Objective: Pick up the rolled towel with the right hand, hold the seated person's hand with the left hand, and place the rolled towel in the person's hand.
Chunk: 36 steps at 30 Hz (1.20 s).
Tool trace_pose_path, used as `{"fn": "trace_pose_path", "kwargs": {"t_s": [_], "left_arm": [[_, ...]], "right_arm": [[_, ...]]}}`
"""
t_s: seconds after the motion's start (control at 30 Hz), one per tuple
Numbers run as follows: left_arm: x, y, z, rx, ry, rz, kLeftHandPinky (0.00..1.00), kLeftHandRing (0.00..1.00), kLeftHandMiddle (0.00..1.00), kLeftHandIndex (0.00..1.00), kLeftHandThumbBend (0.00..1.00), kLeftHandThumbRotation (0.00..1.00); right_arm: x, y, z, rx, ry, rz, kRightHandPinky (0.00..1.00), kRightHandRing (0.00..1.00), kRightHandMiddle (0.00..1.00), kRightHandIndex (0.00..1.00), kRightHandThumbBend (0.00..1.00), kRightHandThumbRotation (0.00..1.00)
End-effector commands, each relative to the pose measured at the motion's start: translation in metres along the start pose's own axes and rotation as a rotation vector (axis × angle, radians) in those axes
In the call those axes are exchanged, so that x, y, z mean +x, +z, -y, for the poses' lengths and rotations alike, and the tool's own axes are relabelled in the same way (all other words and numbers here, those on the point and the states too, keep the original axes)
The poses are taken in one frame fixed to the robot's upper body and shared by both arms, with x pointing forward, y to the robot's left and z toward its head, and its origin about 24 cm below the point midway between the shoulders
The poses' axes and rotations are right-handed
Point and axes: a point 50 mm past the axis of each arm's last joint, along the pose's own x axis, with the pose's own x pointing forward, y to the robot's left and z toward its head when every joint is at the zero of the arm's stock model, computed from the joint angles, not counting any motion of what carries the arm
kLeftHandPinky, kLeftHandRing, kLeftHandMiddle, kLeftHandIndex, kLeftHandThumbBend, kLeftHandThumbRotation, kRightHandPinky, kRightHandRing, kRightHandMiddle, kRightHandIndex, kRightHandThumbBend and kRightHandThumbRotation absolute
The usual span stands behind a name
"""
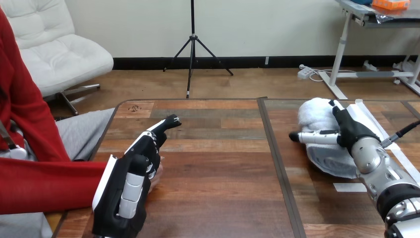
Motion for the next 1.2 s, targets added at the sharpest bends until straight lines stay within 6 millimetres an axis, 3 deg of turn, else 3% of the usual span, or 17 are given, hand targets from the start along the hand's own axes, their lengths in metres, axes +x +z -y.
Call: {"fn": "trace_pose_path", "kwargs": {"t_s": [0.0,0.6,0.9,1.17], "left_arm": [[0.014,0.015,0.004,-0.008,-0.039,0.092,1.0,0.99,0.91,0.78,0.84,0.95],[0.014,0.022,0.001,-0.034,-0.05,0.133,1.0,1.0,0.93,0.75,0.79,0.94],[0.014,0.028,0.0,-0.058,-0.043,0.159,1.0,0.99,0.93,0.73,0.81,0.93],[0.014,0.033,-0.001,-0.054,-0.041,0.173,1.0,0.99,0.93,0.71,0.83,0.91]], "right_arm": [[0.0,0.003,-0.006,-0.05,0.007,0.006,0.97,1.0,1.0,1.0,1.0,0.41],[-0.002,-0.005,-0.012,-0.168,0.004,-0.05,0.96,0.98,0.98,1.0,1.0,0.39],[-0.003,-0.011,-0.015,-0.297,0.002,-0.124,0.82,0.86,0.89,0.93,1.0,0.43],[-0.004,-0.014,-0.017,-0.423,0.021,-0.173,0.6,0.68,0.75,0.81,1.0,0.5]]}}
